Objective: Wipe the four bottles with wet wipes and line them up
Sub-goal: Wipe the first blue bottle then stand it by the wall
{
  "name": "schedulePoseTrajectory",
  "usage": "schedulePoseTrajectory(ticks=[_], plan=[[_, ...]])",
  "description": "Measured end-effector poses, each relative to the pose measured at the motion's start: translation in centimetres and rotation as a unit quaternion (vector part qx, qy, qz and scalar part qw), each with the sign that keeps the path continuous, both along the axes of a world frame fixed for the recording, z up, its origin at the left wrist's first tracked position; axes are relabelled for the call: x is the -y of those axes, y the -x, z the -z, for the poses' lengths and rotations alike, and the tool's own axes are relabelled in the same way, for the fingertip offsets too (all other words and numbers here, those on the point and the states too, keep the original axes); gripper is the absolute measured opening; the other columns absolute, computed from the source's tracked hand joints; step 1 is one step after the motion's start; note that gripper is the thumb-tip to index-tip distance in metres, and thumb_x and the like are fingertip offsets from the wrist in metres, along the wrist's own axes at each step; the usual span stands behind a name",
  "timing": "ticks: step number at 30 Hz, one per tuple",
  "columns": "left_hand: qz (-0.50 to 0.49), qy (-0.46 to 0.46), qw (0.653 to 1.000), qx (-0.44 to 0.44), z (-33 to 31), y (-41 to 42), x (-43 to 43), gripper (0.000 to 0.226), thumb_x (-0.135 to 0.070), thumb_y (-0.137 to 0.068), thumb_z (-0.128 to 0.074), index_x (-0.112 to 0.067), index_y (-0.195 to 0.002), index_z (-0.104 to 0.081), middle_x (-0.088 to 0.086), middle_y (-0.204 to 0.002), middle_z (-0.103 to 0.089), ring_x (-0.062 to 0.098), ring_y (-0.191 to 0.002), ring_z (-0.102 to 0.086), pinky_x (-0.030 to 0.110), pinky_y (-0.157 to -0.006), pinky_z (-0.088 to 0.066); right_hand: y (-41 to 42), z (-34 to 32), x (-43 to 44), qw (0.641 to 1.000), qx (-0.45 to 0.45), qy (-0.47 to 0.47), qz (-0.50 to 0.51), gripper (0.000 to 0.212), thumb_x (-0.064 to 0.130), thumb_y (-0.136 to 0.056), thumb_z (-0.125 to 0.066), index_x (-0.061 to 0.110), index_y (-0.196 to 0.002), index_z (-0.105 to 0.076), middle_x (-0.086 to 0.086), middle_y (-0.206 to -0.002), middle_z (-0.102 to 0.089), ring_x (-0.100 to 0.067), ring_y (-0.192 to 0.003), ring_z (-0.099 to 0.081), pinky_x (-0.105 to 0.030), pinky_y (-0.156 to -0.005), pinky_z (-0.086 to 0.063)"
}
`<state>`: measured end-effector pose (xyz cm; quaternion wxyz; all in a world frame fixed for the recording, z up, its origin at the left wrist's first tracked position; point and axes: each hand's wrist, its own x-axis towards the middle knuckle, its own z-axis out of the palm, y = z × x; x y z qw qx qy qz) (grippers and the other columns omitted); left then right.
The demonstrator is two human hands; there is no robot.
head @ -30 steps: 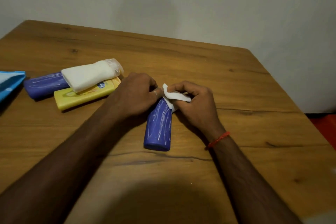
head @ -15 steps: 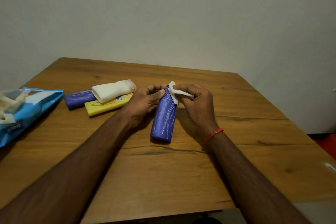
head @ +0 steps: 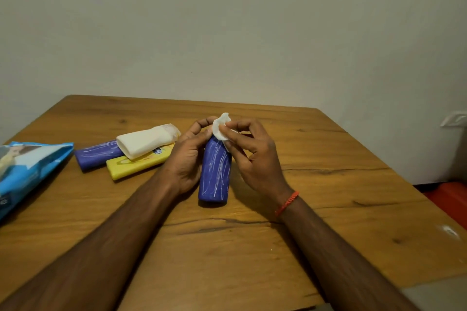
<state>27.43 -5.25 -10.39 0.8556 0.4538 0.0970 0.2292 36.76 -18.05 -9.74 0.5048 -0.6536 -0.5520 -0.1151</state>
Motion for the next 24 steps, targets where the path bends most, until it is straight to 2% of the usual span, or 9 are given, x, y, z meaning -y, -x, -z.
schedulePoseTrajectory(ticks=[4, 6, 8, 10, 12, 14, 18, 21, 24], plan=[[-0.024, 0.002, 1.000, -0.005, 0.1, -0.5, 0.1, 0.037, -0.015, -0.088, -0.065, -0.017, -0.124, -0.059, 0.009, -0.106, -0.072, 0.023, -0.084, -0.068, 0.039, -0.077, -0.057, 0.5, 0.1, 0.2, 0.999, 0.021, 0.032, 0.015, 0.027, 0.012, -0.094, -0.063, 0.014, -0.120, -0.070, -0.001, -0.116, -0.058, -0.003, -0.110, -0.050, -0.014, -0.094, -0.045], [-0.030, 0.015, 0.999, -0.009, 0.1, -0.7, -0.1, 0.033, -0.017, -0.089, -0.063, -0.017, -0.121, -0.060, 0.009, -0.103, -0.071, 0.021, -0.079, -0.068, 0.038, -0.071, -0.057, 0.8, 0.1, 0.4, 0.998, 0.040, 0.051, 0.014, 0.025, 0.018, -0.093, -0.064, 0.015, -0.116, -0.072, 0.003, -0.111, -0.059, -0.006, -0.107, -0.052, -0.018, -0.092, -0.046], [-0.028, 0.032, 0.999, -0.008, 0.1, -0.8, -0.4, 0.026, -0.019, -0.095, -0.058, -0.016, -0.121, -0.060, 0.010, -0.106, -0.072, 0.021, -0.081, -0.070, 0.037, -0.069, -0.059, 1.1, 0.0, 0.6, 0.996, 0.039, 0.078, -0.020, 0.024, 0.021, -0.092, -0.063, 0.016, -0.113, -0.075, 0.004, -0.107, -0.060, -0.010, -0.105, -0.055, -0.025, -0.092, -0.050], [-0.018, 0.057, 0.998, 0.004, 0.0, -0.8, -0.7, 0.026, -0.021, -0.099, -0.055, -0.015, -0.123, -0.058, 0.016, -0.113, -0.072, 0.028, -0.090, -0.071, 0.043, -0.079, -0.058, 1.3, -0.1, 0.8, 0.990, 0.048, 0.115, -0.073, 0.020, 0.018, -0.090, -0.068, 0.016, -0.108, -0.077, 0.005, -0.102, -0.061, -0.011, -0.099, -0.058, -0.028, -0.087, -0.052], [-0.014, 0.068, 0.998, 0.009, -0.2, -0.7, -0.8, 0.029, -0.023, -0.099, -0.054, -0.014, -0.126, -0.058, 0.020, -0.119, -0.070, 0.033, -0.099, -0.070, 0.045, -0.086, -0.057, 1.7, -0.2, 0.9, 0.978, 0.076, 0.162, -0.109, 0.018, 0.016, -0.087, -0.074, 0.018, -0.105, -0.079, 0.006, -0.097, -0.062, -0.008, -0.091, -0.059, -0.025, -0.079, -0.052], [-0.016, 0.065, 0.998, 0.008, -0.4, -0.6, -0.8, 0.032, -0.025, -0.098, -0.056, -0.014, -0.128, -0.058, 0.019, -0.120, -0.070, 0.035, -0.101, -0.070, 0.043, -0.082, -0.059, 2.1, -0.5, 1.0, 0.969, 0.074, 0.197, -0.128, 0.016, 0.018, -0.086, -0.077, 0.020, -0.102, -0.080, 0.010, -0.093, -0.062, -0.006, -0.086, -0.060, -0.020, -0.074, -0.051], [-0.011, 0.049, 0.999, 0.007, -0.4, -0.5, -0.8, 0.037, -0.026, -0.096, -0.058, -0.014, -0.132, -0.056, 0.018, -0.122, -0.070, 0.032, -0.098, -0.071, 0.039, -0.077, -0.059, 1.6, -1.0, 1.3, 0.952, 0.088, 0.248, -0.157, 0.018, 0.023, -0.086, -0.076, 0.024, -0.103, -0.079, 0.011, -0.090, -0.060, -0.009, -0.081, -0.060, -0.018, -0.072, -0.049], [-0.004, 0.052, 0.998, 0.019, -0.3, -0.6, -0.9, 0.043, -0.027, -0.094, -0.060, -0.014, -0.134, -0.055, 0.018, -0.123, -0.069, 0.029, -0.093, -0.071, 0.042, -0.079, -0.059, 0.4, -1.1, 1.3, 0.960, 0.093, 0.221, -0.142, 0.019, 0.019, -0.084, -0.078, 0.020, -0.103, -0.079, 0.006, -0.097, -0.066, -0.007, -0.087, -0.061, -0.018, -0.076, -0.051], [0.009, 0.038, 0.999, 0.017, -0.2, -0.6, -1.1, 0.040, -0.028, -0.099, -0.055, -0.015, -0.137, -0.053, 0.018, -0.127, -0.067, 0.028, -0.091, -0.069, 0.044, -0.078, -0.057, -1.0, -0.8, 1.0, 0.984, 0.111, 0.124, -0.065, 0.024, 0.015, -0.083, -0.079, 0.015, -0.106, -0.076, 0.000, -0.102, -0.067, -0.004, -0.094, -0.060, -0.019, -0.084, -0.053]])
